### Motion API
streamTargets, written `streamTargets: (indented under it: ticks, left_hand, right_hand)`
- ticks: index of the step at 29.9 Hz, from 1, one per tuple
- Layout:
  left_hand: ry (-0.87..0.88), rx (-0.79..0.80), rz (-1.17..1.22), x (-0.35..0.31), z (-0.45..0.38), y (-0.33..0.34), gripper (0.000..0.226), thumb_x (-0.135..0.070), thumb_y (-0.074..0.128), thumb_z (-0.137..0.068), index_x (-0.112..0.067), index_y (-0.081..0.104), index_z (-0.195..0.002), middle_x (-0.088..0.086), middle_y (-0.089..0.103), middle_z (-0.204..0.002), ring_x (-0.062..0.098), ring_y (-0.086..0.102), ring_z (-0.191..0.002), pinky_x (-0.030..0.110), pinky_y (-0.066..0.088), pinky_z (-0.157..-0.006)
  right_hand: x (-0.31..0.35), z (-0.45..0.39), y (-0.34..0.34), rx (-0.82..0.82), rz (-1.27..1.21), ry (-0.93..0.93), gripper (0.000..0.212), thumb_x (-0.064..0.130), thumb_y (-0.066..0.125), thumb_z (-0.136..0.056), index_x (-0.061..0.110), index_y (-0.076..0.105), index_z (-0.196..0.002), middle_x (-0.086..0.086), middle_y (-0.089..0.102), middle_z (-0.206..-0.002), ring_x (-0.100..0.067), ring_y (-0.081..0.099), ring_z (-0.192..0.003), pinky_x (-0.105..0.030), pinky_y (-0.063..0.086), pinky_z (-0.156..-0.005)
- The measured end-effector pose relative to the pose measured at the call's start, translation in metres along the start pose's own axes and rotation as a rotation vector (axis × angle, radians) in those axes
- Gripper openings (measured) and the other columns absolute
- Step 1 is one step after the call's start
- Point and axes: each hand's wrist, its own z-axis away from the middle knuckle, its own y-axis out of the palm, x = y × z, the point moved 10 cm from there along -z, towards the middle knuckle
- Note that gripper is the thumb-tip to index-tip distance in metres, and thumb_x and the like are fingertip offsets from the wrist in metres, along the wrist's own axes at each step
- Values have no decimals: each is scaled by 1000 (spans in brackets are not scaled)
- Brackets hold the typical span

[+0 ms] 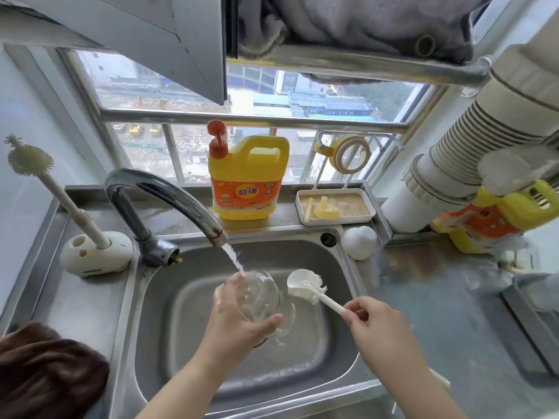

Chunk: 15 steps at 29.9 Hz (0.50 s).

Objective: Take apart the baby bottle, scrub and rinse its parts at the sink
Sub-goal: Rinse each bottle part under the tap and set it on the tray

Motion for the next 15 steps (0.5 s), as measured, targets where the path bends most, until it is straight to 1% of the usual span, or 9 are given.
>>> streamTargets:
  ticks: [3, 5, 6, 8, 9, 10, 12, 14, 15]
  left_hand:
    - [18, 39, 1, -2, -3, 15, 88, -23, 89, -57, -42, 39, -126, -10, 38, -114, 7, 47, -109, 17, 32, -93]
    - [54, 46, -8, -7, -5, 27, 86, -23, 91, -53, -50, 39, -116, -18, 41, -111, 9, 49, -110, 14, 37, -89]
    - [75, 37, -13, -10, -7, 31, 86, -26, 91, -50, -51, 40, -113, -22, 42, -112, 10, 49, -112, 15, 40, -91]
    - [109, 11, -28, -20, -13, 41, 87, -41, 88, -42, -57, 39, -113, -26, 43, -118, 10, 46, -116, 30, 43, -99]
    - [117, 3, -34, -26, -17, 46, 86, -45, 84, -41, -61, 38, -112, -26, 44, -120, 9, 45, -118, 36, 43, -101]
    - [129, 1, -33, -33, -23, 53, 86, -45, 84, -42, -62, 37, -112, -23, 44, -122, 9, 44, -120, 37, 42, -102]
    - [144, 13, -19, -49, -37, 67, 85, -34, 88, -52, -54, 36, -116, -15, 44, -123, 10, 44, -120, 31, 38, -103]
    - [145, 12, -12, -68, -57, 81, 85, -27, 88, -60, -42, 36, -125, -9, 42, -125, 9, 45, -116, 22, 34, -96]
    - [142, 4, -9, -78, -68, 88, 85, -27, 87, -61, -39, 36, -128, -8, 41, -126, 9, 45, -115, 21, 33, -92]
  right_hand:
    - [-11, 0, -8, -25, -39, 25, 11, 33, 55, -90, 33, 60, -80, 14, 63, -74, -13, 59, -78, -30, 48, -68]
    - [-19, -2, -14, -47, -85, 40, 11, 30, 57, -90, 31, 62, -80, 16, 62, -71, -9, 59, -74, -29, 46, -64]
    - [-22, -4, -18, -61, -113, 40, 11, 29, 58, -89, 30, 62, -79, 16, 62, -69, -7, 59, -72, -27, 45, -63]
    - [-27, -11, -27, -73, -155, 31, 12, 28, 60, -88, 32, 61, -77, 18, 61, -68, -2, 58, -70, -22, 43, -60]
    - [-29, -16, -32, -77, -173, 22, 14, 28, 61, -88, 33, 59, -75, 19, 61, -68, 0, 58, -69, -18, 42, -58]
    - [-31, -22, -38, -84, -192, 13, 16, 28, 61, -88, 35, 58, -74, 19, 61, -68, 3, 57, -69, -12, 39, -56]
    - [-38, -37, -52, -94, -220, 4, 15, 27, 60, -89, 36, 58, -77, 19, 60, -69, 7, 55, -68, -7, 37, -52]
    - [-47, -57, -66, -94, -233, 2, 9, 25, 59, -90, 31, 62, -84, 18, 59, -69, 6, 54, -67, -7, 36, -49]
    - [-50, -67, -74, -97, -245, 1, 8, 24, 59, -90, 29, 63, -86, 17, 60, -69, 5, 55, -66, -8, 36, -48]
